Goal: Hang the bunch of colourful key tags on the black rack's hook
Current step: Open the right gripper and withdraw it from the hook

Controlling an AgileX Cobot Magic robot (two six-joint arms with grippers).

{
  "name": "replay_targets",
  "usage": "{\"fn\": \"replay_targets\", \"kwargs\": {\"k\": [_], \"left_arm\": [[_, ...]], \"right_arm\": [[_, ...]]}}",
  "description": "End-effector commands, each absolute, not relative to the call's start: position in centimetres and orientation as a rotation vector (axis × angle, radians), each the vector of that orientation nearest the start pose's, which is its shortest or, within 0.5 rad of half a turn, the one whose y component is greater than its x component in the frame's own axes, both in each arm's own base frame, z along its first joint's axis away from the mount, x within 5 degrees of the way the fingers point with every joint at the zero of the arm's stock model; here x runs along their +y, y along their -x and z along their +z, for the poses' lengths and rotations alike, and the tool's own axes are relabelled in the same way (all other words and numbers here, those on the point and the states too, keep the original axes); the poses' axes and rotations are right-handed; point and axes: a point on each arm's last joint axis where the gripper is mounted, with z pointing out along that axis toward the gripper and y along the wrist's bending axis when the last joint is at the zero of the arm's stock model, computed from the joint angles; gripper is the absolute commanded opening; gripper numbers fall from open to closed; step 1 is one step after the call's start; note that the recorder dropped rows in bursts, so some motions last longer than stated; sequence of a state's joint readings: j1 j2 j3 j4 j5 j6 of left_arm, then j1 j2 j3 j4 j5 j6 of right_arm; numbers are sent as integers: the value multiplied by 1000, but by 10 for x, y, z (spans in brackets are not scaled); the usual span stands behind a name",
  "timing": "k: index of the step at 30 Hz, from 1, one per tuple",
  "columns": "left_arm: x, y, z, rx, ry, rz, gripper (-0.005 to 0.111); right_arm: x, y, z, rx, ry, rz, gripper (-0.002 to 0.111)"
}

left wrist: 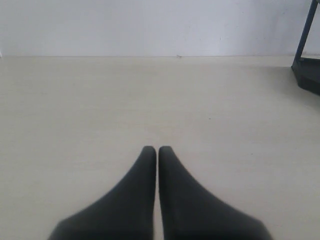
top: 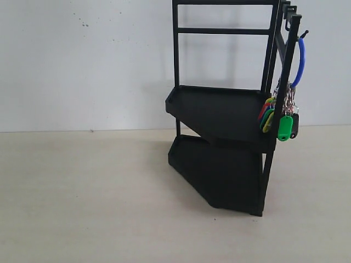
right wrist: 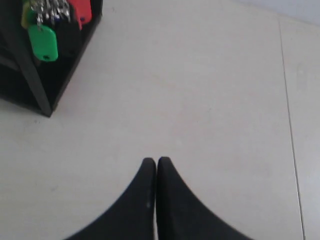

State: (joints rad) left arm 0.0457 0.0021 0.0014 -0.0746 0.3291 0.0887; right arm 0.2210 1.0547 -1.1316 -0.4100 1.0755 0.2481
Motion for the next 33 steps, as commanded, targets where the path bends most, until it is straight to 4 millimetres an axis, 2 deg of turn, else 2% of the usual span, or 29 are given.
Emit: {"fn": "replay_targets", "kwargs": {"k": [1,11,16,23,33], "left_arm": [[0,-54,185,1796,25,12,4],[0,-54,185,1796,25,12,4],[0,-54,185,1796,25,12,4],[0,-54,185,1796,25,12,4],[0,-54,185,1796,25,12,4]], "right_arm": [[2,-158,404,2192,59,-284,0],[-13,-84,421,1988,-18,-198,0],[-19,-57,427,1901,-39,-175,0],[-24,-36,430,1832,-56,-159,0],[-24,-35,430,1829,-56,-158,0]]}}
